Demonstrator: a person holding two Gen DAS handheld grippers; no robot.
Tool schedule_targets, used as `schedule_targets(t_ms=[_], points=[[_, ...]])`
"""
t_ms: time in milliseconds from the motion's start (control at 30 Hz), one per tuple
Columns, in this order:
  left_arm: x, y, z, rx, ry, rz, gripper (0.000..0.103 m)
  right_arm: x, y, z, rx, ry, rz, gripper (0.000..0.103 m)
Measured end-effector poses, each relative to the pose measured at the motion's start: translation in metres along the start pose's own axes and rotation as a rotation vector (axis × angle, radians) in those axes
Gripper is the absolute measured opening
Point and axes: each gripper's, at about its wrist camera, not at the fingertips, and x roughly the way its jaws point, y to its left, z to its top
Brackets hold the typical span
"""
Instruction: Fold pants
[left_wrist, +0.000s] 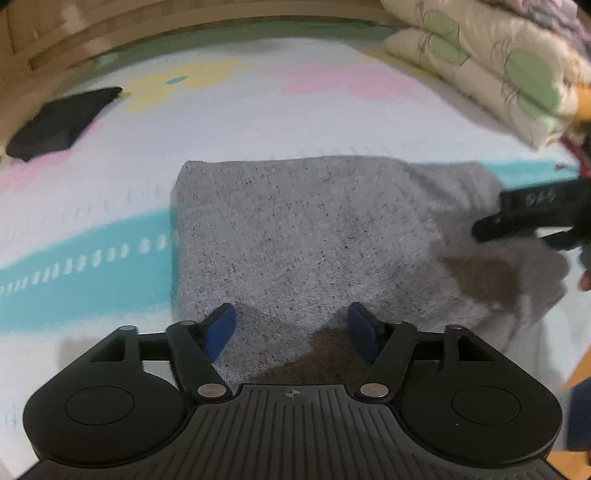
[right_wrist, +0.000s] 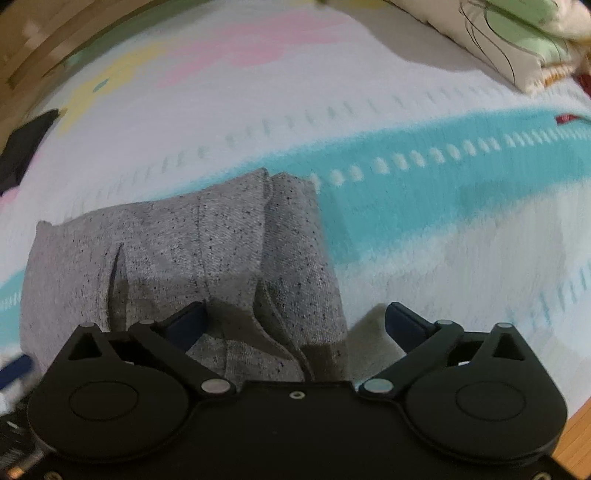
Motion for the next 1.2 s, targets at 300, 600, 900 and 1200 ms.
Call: schedule_targets(t_ms=[300, 600, 900, 1200], points=[[0.008, -0.003, 0.003, -0.038, 0.044, 0.039, 0.074, 0.000, -0.007, -0.003, 0.037, 0.002, 0.015, 0.102], [0.011, 0.001, 0.003, -0.056, 0.063, 0.040, 0.083, 0.003, -0.005, -0.005, 0.047, -0.021, 0.035, 0.103], [0.022, 0.016, 0.011, -0.137, 0.134, 0.014, 0.096, 0.005, -0.004, -0.007, 0.011, -0.052, 0.054, 0.103], [-0.006, 0.027, -0.013, -0.107, 0.078, -0.013, 0.097, 0.007, -0.002, -0.006, -0.006, -0.053, 0.071, 0.103]])
